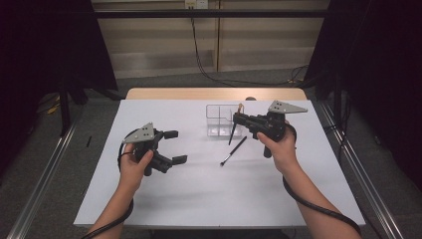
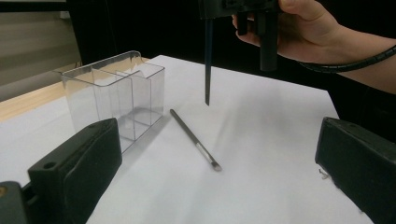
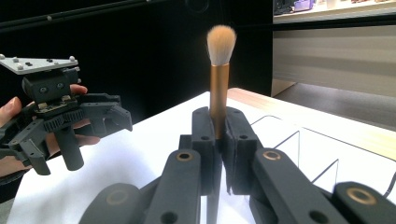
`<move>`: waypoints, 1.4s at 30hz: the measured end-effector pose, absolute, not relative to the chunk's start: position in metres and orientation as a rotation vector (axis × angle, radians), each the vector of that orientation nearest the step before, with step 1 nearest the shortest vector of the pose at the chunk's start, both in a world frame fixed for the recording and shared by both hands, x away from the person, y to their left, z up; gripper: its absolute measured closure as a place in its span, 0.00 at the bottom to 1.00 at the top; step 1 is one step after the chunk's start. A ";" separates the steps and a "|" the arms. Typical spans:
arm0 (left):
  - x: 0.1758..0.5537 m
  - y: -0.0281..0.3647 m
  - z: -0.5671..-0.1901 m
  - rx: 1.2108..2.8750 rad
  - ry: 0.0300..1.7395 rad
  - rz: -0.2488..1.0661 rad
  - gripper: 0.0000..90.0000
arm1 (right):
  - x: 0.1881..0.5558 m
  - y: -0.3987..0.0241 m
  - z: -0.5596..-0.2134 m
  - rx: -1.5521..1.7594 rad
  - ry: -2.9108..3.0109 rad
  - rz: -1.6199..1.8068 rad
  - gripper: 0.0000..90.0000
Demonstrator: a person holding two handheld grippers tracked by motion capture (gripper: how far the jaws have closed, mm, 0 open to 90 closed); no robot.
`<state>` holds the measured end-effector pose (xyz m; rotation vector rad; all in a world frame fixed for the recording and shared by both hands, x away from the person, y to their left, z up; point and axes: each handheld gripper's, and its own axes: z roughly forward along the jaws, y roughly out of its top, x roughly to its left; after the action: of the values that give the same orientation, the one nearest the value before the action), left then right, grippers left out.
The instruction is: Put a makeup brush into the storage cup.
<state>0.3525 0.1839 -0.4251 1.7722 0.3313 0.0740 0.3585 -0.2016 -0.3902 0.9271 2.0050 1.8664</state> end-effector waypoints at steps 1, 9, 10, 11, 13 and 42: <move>0.352 0.185 -0.425 1.772 0.336 0.078 0.01 | 0.359 -0.202 -0.390 0.925 2.005 1.865 0.94; 0.348 0.198 -0.428 1.779 0.345 0.090 0.01 | 0.359 -0.201 -0.392 0.925 2.011 1.858 0.94; 0.347 0.199 -0.428 1.784 0.350 0.096 0.01 | 0.359 -0.201 -0.392 0.924 2.009 1.856 0.94; 0.346 0.201 -0.428 1.790 0.349 0.099 0.01 | 0.359 -0.202 -0.392 0.926 2.009 1.854 0.94; 0.345 0.204 -0.427 1.790 0.353 0.107 0.01 | 0.360 -0.203 -0.391 0.930 2.008 1.850 0.94; 0.330 0.227 -0.429 1.782 0.355 0.143 0.01 | 0.378 -0.225 -0.376 0.957 1.938 1.787 0.94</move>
<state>0.3303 0.2269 -0.4292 1.7822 0.3553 0.1435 0.3782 -0.2249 -0.3758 0.9571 1.9375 1.7865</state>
